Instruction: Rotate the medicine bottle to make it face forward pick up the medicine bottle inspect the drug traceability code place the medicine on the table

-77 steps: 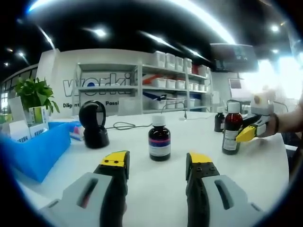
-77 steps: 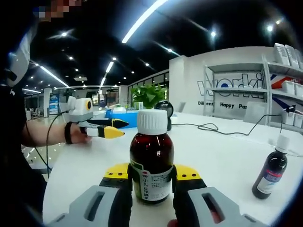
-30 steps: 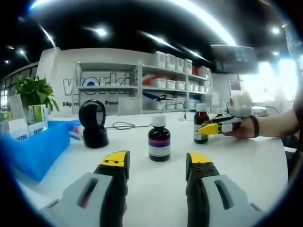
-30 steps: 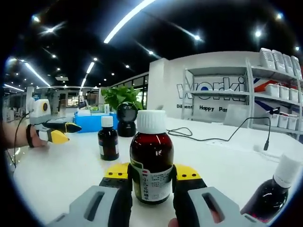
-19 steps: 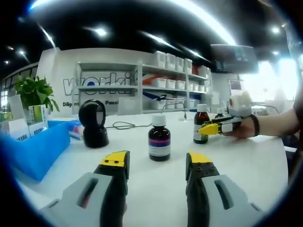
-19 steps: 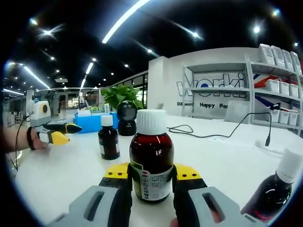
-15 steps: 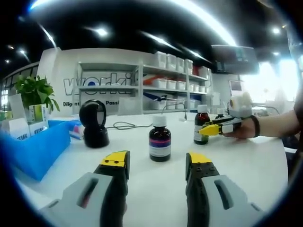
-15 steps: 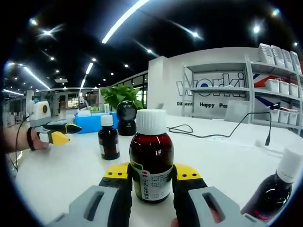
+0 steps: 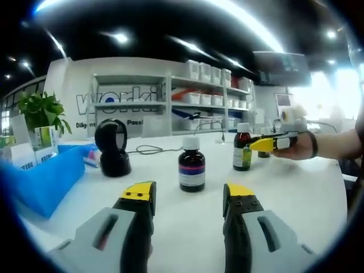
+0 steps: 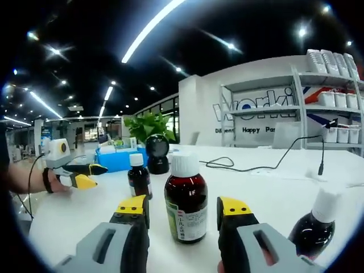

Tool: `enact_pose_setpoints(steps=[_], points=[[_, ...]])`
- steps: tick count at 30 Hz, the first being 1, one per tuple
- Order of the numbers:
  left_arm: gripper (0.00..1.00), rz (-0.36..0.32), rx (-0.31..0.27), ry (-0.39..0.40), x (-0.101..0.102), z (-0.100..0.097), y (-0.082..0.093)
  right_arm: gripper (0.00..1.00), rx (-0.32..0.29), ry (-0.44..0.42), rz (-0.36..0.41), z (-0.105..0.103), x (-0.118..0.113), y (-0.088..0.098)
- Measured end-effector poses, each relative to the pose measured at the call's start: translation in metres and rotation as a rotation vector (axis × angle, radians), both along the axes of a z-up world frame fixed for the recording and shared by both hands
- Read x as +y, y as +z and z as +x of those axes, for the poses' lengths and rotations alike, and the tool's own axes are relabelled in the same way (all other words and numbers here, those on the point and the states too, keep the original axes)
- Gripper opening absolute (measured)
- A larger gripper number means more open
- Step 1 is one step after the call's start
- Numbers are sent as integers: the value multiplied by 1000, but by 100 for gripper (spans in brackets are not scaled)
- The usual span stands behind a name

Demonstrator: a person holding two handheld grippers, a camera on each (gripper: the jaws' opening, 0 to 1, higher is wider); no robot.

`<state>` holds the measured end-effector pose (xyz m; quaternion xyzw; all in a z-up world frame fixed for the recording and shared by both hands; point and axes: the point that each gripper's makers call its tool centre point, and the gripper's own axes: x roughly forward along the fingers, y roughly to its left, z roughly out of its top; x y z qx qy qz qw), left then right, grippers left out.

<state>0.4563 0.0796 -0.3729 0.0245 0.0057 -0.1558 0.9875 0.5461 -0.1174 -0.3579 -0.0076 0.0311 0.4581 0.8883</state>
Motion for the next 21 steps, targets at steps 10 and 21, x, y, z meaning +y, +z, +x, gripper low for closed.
enact_pose_setpoints(steps=[10,21], points=[[38,-9,-7,3,1,0,2,43,-65,34,-11,-22,-20,29],[38,-21,-11,1,2,-1,3,42,-94,27,-39,-50,-57,24]])
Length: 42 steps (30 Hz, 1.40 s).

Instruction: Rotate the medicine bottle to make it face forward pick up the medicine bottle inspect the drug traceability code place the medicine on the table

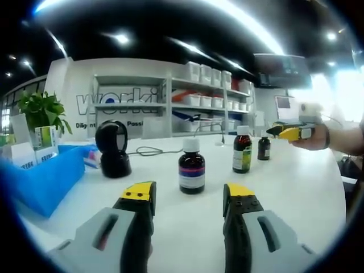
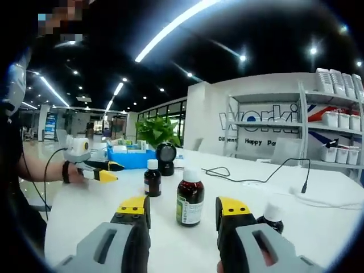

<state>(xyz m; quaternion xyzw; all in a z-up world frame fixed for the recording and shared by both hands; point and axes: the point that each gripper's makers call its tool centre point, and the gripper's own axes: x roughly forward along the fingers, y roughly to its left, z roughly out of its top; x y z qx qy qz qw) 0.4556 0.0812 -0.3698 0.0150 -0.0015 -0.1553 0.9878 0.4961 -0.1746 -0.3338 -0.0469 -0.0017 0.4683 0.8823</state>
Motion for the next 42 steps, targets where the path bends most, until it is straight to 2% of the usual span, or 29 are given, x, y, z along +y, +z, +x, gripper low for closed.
enact_pose_setpoints(steps=[9,13,17,26,28,30,33,35,36,39,42], points=[[38,1,3,7,1,0,-1,41,-14,-16,-12,-24,-32,-16],[38,5,6,11,1,0,-2,41,-2,-12,9,-36,-44,-26],[38,9,9,13,1,1,-3,39,0,-15,27,-41,-51,-30],[38,-2,9,14,3,1,-2,38,-24,-48,65,-37,-57,-27],[38,-52,5,-1,4,0,2,38,-24,-47,58,-37,-56,-28],[38,-136,-1,15,14,1,8,38,-27,-49,42,-37,-55,-31],[38,-136,2,21,17,3,11,38,-32,-51,23,-37,-53,-33],[39,-81,-3,0,9,5,16,37,-33,-58,20,-37,-53,-33],[39,-77,-9,-2,7,6,19,37,-33,-60,19,-37,-53,-32],[39,-108,-20,-23,0,12,32,36,-28,-60,25,-37,-52,-31],[39,-78,-9,-25,-6,21,29,36,-25,-59,28,-38,-51,-30]])
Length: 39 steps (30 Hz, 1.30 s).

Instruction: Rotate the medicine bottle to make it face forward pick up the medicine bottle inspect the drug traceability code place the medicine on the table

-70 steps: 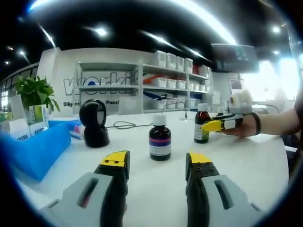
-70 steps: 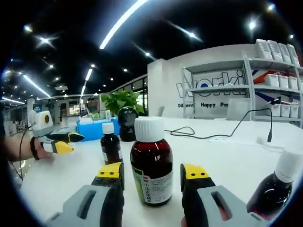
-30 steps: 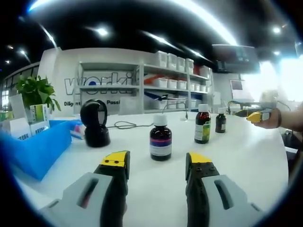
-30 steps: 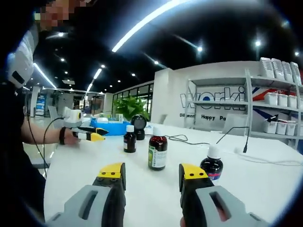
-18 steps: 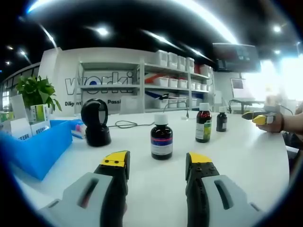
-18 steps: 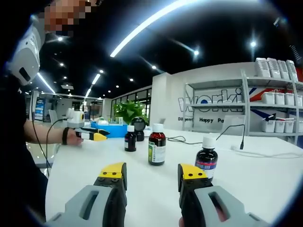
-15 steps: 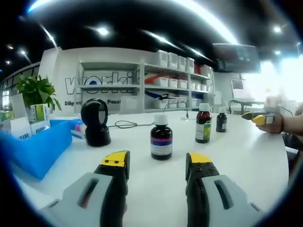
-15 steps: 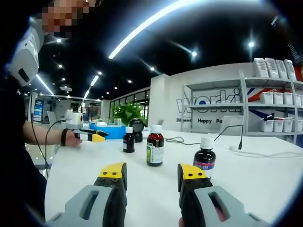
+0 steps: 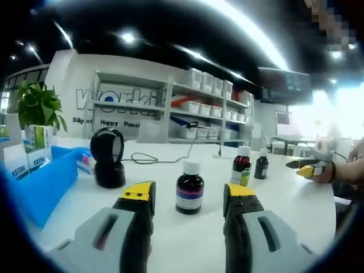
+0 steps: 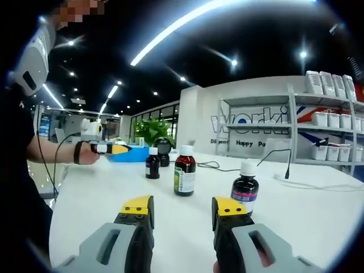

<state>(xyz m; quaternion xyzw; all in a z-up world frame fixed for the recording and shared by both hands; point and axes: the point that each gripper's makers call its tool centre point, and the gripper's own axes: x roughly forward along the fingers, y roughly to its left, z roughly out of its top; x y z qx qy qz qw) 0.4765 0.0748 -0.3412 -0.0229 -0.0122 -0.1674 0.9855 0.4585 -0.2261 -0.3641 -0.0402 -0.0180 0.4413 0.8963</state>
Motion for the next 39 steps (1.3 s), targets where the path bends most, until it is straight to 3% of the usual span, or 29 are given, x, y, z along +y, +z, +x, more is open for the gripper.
enact_pose_setpoints(steps=[8,20,26,29,34,39], points=[[40,-15,23,34,-6,26,-10,35,0,-4,-4,3,-2,-2],[40,33,58,-22,-35,60,-24,34,-3,-10,-12,6,-6,-4],[39,59,68,32,-31,77,-31,33,-2,-9,-8,7,-6,-4],[37,54,71,44,-30,81,-32,33,-6,-12,-10,7,-7,-4],[26,57,79,39,-31,84,-35,32,-8,-10,-18,7,-6,-5],[26,78,70,39,-32,82,-35,32,-10,-10,-25,7,-5,-6]])
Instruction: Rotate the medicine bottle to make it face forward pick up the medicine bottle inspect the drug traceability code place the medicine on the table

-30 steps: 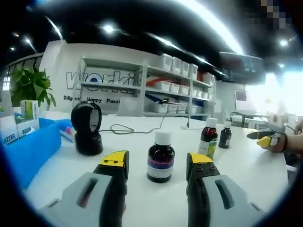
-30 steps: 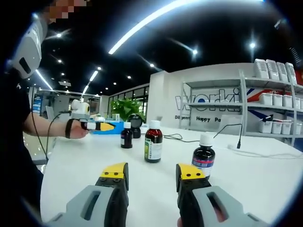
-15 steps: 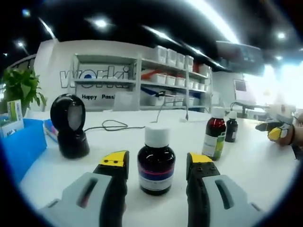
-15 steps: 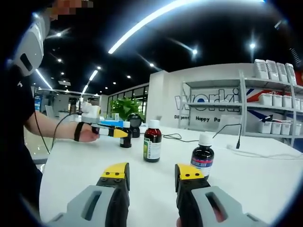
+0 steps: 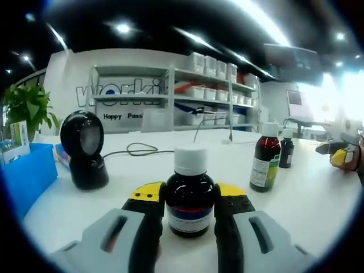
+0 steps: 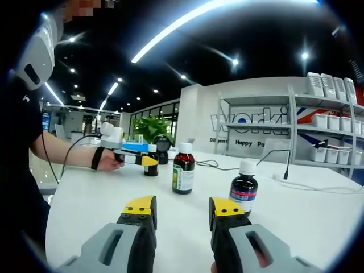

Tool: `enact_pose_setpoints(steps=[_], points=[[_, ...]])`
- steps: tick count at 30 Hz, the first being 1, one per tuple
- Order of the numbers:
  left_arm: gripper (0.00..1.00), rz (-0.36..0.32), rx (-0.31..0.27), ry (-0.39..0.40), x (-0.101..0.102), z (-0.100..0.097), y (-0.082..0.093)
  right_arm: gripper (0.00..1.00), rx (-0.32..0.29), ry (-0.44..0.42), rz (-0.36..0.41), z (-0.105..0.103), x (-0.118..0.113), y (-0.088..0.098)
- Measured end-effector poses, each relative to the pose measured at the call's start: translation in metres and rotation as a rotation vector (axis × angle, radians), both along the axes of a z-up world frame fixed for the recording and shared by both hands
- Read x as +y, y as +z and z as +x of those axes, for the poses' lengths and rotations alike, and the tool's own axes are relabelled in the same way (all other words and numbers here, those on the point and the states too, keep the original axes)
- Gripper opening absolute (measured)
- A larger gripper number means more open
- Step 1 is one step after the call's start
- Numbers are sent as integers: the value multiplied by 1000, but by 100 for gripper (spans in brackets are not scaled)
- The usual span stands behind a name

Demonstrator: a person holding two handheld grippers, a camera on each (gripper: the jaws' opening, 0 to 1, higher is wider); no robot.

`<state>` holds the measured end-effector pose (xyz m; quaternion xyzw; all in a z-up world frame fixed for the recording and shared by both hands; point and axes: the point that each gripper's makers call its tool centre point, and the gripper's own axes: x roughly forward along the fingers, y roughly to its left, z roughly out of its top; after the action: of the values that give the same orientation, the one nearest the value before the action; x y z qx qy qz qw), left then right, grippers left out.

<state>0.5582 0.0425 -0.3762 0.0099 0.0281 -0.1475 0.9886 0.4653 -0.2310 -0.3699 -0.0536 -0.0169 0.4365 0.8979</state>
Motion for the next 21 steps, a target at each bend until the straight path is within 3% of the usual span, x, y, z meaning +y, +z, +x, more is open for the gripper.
enact_pose_setpoints(steps=[13,21], points=[[24,-11,-3,-1,-4,-7,0,32,-7,-3,-12,0,1,-1],[24,9,-49,-27,-19,-23,19,32,-5,-7,-5,0,0,0]])
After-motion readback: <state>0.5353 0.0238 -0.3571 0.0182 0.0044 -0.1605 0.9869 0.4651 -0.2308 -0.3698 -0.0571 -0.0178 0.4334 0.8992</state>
